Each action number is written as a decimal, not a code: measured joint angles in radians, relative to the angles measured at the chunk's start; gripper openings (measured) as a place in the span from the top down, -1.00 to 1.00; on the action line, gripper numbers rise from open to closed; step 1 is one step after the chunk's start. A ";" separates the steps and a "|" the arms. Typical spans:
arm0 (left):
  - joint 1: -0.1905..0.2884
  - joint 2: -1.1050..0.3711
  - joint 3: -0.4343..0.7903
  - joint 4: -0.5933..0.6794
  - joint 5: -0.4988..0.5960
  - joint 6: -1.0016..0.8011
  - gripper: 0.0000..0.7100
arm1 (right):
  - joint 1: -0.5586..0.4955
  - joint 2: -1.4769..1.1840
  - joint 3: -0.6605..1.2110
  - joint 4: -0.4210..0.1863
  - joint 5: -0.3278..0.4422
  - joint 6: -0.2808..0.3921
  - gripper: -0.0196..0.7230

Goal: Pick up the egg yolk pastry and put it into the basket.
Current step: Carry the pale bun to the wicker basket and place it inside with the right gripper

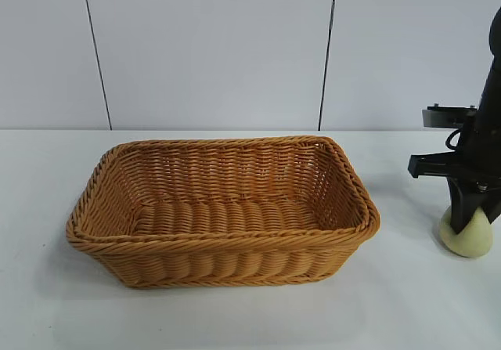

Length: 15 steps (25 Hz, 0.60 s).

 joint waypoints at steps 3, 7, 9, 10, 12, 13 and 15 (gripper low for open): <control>0.000 0.000 0.000 0.000 0.000 0.000 -0.81 | 0.000 -0.052 -0.082 0.000 0.061 -0.001 0.65; 0.000 0.000 0.000 0.001 0.000 0.000 -0.81 | 0.002 -0.107 -0.208 0.000 0.137 -0.003 0.65; 0.000 0.000 0.000 0.001 -0.001 0.000 -0.81 | 0.015 -0.114 -0.263 -0.002 0.175 -0.003 0.65; 0.000 0.000 0.000 0.001 -0.001 0.000 -0.81 | 0.024 -0.114 -0.291 -0.003 0.189 -0.003 0.65; 0.000 0.000 0.000 0.001 -0.001 0.000 -0.81 | 0.061 -0.114 -0.330 -0.003 0.210 -0.003 0.65; 0.000 0.000 0.000 0.001 -0.001 0.000 -0.81 | 0.081 -0.114 -0.346 -0.003 0.213 -0.003 0.65; 0.000 0.000 0.000 0.001 -0.001 0.000 -0.81 | 0.137 -0.114 -0.368 -0.003 0.215 -0.003 0.65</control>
